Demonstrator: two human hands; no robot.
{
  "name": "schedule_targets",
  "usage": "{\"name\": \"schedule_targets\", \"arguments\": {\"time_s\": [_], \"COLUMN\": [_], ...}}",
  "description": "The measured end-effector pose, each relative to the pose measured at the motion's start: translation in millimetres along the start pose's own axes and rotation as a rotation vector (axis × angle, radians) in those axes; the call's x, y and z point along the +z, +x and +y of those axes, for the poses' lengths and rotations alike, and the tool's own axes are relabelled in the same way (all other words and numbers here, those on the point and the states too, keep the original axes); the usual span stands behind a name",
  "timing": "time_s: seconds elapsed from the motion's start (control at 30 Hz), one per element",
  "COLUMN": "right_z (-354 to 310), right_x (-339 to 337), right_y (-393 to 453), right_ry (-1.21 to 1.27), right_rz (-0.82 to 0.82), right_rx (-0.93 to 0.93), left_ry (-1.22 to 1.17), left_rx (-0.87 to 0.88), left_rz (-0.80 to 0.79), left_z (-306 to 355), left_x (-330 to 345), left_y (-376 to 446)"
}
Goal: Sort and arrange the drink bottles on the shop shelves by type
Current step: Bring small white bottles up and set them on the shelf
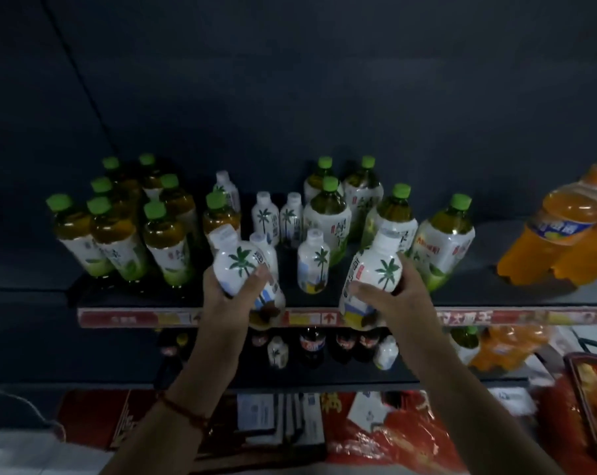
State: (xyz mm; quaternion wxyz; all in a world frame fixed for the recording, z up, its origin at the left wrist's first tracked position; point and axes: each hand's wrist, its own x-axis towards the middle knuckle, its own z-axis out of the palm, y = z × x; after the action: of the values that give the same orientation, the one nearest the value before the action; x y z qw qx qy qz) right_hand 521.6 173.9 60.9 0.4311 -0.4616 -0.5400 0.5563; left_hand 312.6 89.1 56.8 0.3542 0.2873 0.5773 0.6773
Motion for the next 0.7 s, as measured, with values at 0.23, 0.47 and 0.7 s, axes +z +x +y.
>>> {"name": "schedule_targets", "arguments": {"time_s": [0.23, 0.47, 0.7], "right_z": [62.4, 83.1, 74.8], "right_x": [4.6, 11.0, 15.1], "right_y": [73.7, 95.7, 97.4], "right_ry": [-0.239, -0.373, -0.587], "right_rz": [0.048, 0.025, 0.063], "right_rx": [-0.006, -0.095, -0.176], "left_ry": [0.391, 0.666, 1.021], "left_rx": [0.022, 0.107, 0.222], "left_rz": [-0.043, 0.134, 0.101], "left_z": [-75.0, -84.4, -85.5], "left_x": [41.4, 55.3, 40.1], "left_y": [45.3, 62.9, 80.7]}}
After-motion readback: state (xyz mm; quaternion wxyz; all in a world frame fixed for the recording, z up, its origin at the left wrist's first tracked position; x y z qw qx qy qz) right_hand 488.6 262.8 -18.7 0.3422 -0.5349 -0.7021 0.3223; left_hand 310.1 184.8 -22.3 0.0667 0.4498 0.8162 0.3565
